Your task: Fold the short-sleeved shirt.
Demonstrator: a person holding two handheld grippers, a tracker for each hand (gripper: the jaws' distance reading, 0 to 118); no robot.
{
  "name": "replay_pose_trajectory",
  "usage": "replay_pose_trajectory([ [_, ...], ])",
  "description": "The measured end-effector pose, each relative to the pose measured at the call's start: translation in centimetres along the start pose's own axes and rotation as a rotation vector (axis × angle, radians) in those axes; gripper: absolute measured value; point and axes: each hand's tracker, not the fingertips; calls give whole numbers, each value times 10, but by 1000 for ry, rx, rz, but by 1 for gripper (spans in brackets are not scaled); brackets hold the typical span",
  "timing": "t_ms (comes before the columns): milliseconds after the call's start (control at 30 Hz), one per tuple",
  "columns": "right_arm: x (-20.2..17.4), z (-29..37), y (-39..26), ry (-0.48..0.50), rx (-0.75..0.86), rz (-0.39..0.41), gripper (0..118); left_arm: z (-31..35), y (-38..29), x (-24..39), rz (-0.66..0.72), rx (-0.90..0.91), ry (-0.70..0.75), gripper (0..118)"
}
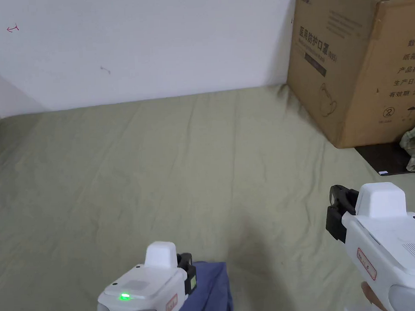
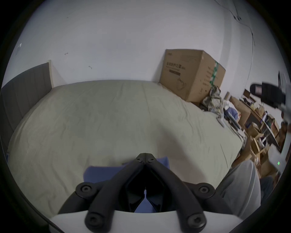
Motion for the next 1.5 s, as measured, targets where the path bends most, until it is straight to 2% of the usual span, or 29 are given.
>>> replay_pose_trajectory([
  [67, 1, 0, 0, -2, -2, 0, 0, -9, -12, 5, 19, -57, -37, 0],
  [367, 14, -6, -7, -28, -23, -2, 0, -67, -64, 35, 13, -202, -36, 0],
  [567, 20, -6, -14, -44, -43, -8, 0, -86, -67, 41, 31, -213, -15, 0],
  [700, 19, -4, -14, -41, -44, -12, 0, -75, -59, 41, 17, -207, -16, 0],
  [900, 5, 4, -1, -9, -7, -1, 0, -9, -13, 35, -16, 29, -21, 0],
  [1033, -9, 12, 12, 26, 37, -6, 0, 43, 27, 26, -123, 192, 65, 0],
  [1300, -39, 23, 34, 71, 118, -2, 0, 106, 87, -13, -107, 420, 218, 0],
  [1500, -57, 31, 39, 68, 169, 1, 0, 124, 90, -45, -78, 511, 289, 0],
])
